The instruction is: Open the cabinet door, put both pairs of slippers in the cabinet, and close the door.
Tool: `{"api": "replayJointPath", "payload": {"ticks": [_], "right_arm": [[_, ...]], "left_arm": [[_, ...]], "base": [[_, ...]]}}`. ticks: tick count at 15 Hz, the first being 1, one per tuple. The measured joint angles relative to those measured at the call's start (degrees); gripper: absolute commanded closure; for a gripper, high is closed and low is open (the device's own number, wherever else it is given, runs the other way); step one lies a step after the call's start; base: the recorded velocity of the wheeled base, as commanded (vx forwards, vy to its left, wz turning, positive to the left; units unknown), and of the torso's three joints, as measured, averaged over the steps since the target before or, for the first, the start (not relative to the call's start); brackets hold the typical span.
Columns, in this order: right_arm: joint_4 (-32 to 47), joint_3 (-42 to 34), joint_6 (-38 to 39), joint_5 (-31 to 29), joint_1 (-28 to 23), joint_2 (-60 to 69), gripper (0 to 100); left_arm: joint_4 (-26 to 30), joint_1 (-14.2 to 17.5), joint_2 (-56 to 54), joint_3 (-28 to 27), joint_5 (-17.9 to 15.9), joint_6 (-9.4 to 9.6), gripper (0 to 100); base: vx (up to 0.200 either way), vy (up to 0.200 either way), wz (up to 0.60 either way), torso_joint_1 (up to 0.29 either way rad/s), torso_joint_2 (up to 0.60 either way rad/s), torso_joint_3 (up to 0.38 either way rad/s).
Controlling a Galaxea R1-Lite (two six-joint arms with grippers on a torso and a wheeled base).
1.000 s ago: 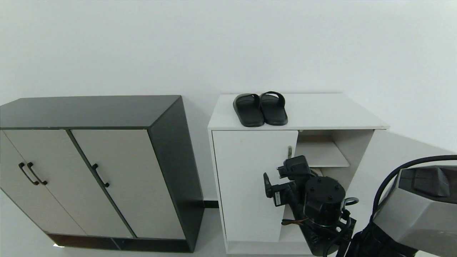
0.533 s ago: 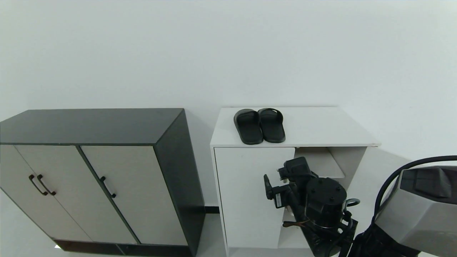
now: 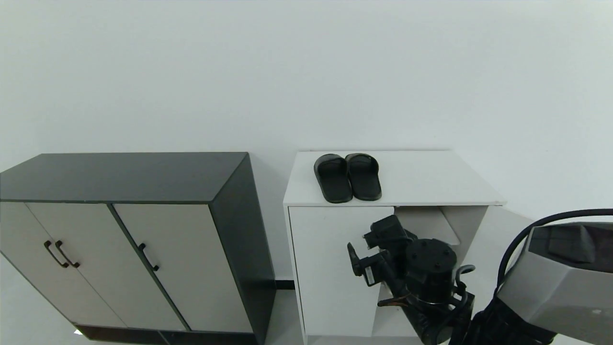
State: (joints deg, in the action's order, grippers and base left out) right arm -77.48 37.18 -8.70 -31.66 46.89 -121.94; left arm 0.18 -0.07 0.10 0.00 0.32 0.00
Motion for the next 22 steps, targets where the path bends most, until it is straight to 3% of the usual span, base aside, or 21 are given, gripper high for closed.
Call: {"api": "replayJointPath", "payload": {"ticks": [3,6,10,19,22], "right_arm": [[22.7,10.3,9.1,-1.7,0.6,4.4,0],[31.6,21.4,12.2,-6.5,0.9,7.0,0],[32.9,27.4,12.5,-7.6,-0.7,5.1,0],[32.4,27.2,13.3,-7.1,-1.2,2.3,0],[32.4,27.0,15.0,-5.8,-1.4,1.2,0]], "left_arm": [[0.0,0.0,0.0,0.0,-0.1,0.05,100],[0.0,0.0,0.0,0.0,-0.1,0.10,100],[0.0,0.0,0.0,0.0,-0.1,0.10,100],[0.0,0.0,0.0,0.0,-0.1,0.10,100],[0.0,0.0,0.0,0.0,-0.1,0.07,100]], "base": [[0.000,0.000,0.00,0.000,0.00,0.000],[0.133,0.000,0.00,0.002,0.00,0.002],[0.200,0.000,0.00,0.004,0.00,0.002],[0.200,0.000,0.00,0.005,0.00,0.000],[0.000,0.000,0.00,0.000,0.00,0.000]]}}
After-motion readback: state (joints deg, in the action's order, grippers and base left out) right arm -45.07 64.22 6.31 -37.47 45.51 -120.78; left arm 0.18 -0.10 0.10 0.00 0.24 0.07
